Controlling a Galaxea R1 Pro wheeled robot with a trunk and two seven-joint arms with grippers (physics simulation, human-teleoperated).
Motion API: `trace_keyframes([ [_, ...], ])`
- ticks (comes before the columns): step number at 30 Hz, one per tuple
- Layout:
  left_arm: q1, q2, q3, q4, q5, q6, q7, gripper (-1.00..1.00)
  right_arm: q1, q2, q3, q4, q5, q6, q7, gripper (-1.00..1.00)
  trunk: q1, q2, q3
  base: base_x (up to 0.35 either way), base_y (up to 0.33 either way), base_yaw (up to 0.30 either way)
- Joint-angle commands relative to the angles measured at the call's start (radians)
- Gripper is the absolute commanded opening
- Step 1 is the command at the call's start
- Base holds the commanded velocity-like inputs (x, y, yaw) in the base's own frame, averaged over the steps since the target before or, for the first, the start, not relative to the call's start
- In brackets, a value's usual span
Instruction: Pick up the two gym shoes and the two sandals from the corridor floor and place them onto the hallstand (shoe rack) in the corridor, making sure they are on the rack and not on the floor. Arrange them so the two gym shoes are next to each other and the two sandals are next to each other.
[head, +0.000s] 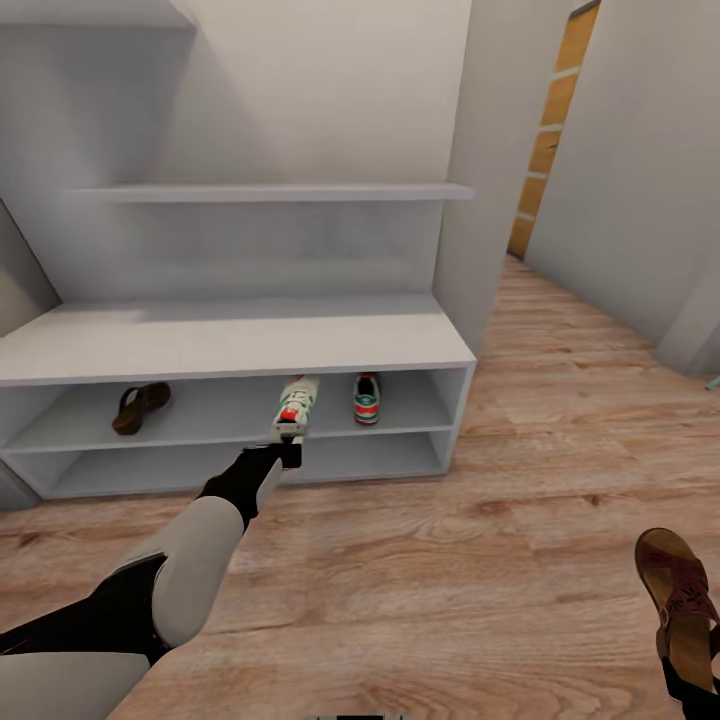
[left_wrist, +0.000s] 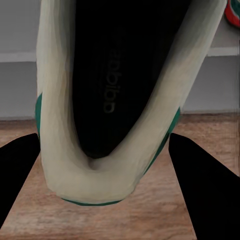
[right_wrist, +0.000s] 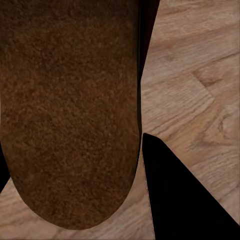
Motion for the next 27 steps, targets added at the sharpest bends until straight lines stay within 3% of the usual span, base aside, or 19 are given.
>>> trace_keyframes([
  [1,-0.001,-0.001,0.004,-0.002,-0.005,0.005,0.001,-1.0,-0.002,0.0,-0.009,0.001,0.002,-0.003,0.009,-1.0,0.0,0.0,-0.001,0.204,-0.215,0.0],
  [18,-0.002,-0.001,0.004,-0.002,-0.005,0.007,0.001,-1.0,-0.002,0.0,-0.009,0.001,0.002,-0.003,0.009,-1.0,0.0,0.0,-0.001,0.224,-0.212,0.0],
  [27,0.0,-0.001,0.004,-0.002,-0.005,0.006,0.003,-1.0,-0.002,0.0,-0.009,0.001,0.002,-0.003,0.009,-1.0,0.0,0.0,-0.001,0.056,-0.033,0.0],
])
